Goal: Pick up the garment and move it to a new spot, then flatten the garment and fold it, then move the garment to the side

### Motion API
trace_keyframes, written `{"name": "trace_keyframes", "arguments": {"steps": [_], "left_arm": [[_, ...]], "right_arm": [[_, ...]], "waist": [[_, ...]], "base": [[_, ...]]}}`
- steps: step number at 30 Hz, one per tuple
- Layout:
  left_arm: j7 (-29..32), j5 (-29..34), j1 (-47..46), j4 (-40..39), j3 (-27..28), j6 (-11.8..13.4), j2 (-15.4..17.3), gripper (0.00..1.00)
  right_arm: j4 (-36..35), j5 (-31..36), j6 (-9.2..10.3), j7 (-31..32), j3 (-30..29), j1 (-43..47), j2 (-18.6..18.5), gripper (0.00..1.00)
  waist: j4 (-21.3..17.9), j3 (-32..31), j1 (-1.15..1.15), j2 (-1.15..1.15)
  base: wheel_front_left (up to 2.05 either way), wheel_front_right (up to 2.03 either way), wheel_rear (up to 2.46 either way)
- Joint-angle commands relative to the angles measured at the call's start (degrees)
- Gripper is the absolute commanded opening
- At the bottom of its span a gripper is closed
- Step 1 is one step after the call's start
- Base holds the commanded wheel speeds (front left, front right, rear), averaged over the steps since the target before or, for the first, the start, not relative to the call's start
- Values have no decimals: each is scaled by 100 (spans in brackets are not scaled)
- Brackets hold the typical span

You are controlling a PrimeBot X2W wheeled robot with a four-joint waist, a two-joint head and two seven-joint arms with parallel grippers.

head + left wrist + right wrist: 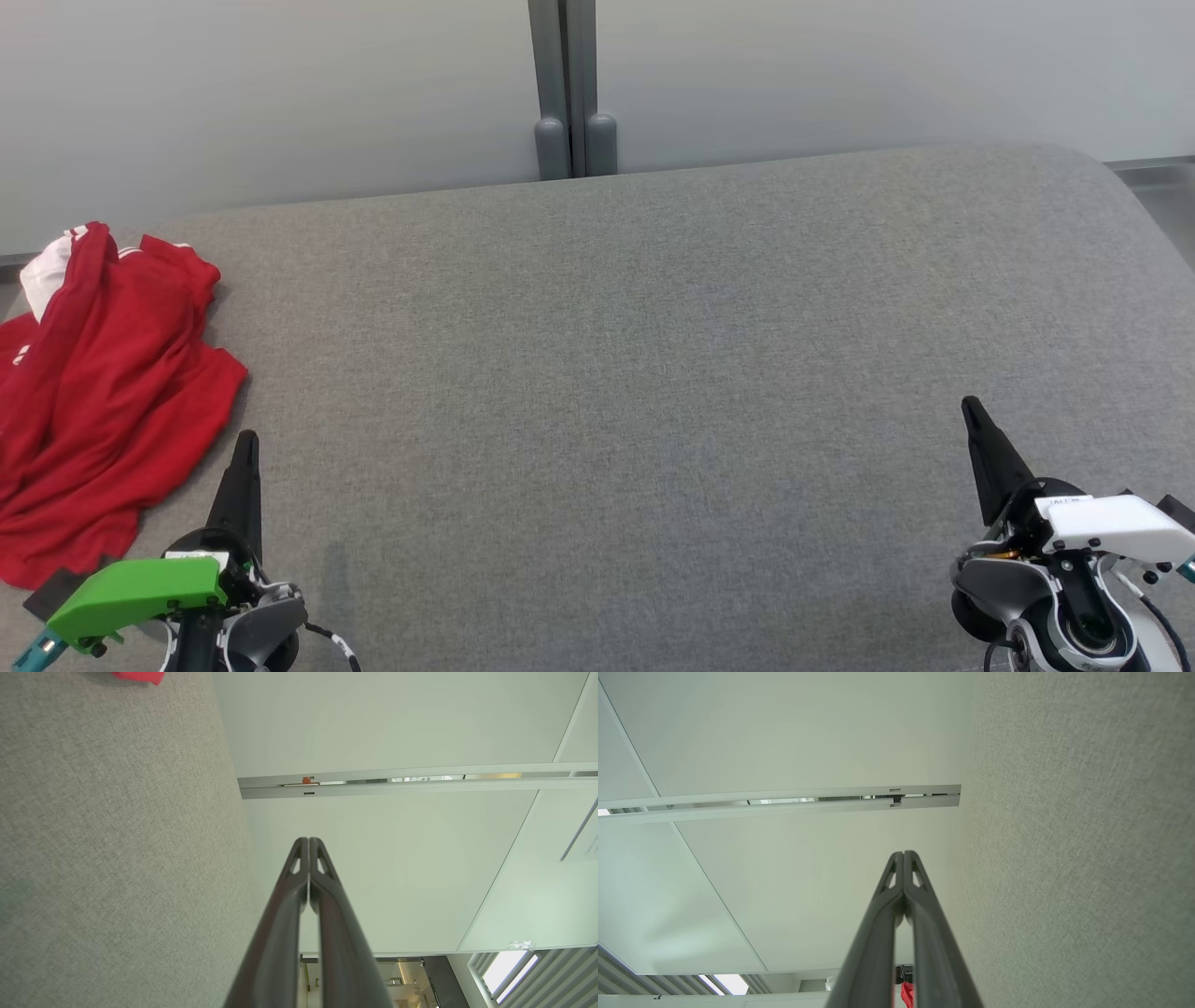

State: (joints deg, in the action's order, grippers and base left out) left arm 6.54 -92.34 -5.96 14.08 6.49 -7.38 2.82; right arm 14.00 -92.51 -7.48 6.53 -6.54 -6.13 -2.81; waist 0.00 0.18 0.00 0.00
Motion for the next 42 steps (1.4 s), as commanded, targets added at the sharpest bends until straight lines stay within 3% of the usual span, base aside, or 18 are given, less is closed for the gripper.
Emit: {"name": "trace_keyframes", "arguments": {"steps": [1, 2, 3, 12, 18, 42], "left_arm": [[12, -13, -66, -11, 13, -35, 11, 0], [12, -13, -66, -11, 13, -35, 11, 0], [0, 0, 0, 0, 0, 0, 0, 100], [-169, 121, 133, 25, -69, 14, -32, 100], [-334, 517, 143, -78, -67, 14, -28, 100], [-903, 3215, 168, -575, -425, 390, -12, 100]], "right_arm": [[9, 26, -3, 12, 0, -29, -8, 0], [9, 26, -3, 12, 0, -29, -8, 0], [0, 0, 0, 0, 0, 0, 0, 100], [31, 144, 1, -170, 50, 166, 36, 100], [-120, 546, 1, -336, 70, 209, 32, 100], [-652, 2713, 0, -905, 200, 336, 15, 100]], "waist": [[0, 0, 0, 0], [0, 0, 0, 0], [0, 0, 0, 0], [3, 5, 0, 0], [6, 12, 0, 0], [27, 54, 0, 0]], "base": [[0, 0, 0], [0, 0, 0], [0, 0, 0], [0, 0, 0], [0, 0, 0], [0, 0, 0]]}}
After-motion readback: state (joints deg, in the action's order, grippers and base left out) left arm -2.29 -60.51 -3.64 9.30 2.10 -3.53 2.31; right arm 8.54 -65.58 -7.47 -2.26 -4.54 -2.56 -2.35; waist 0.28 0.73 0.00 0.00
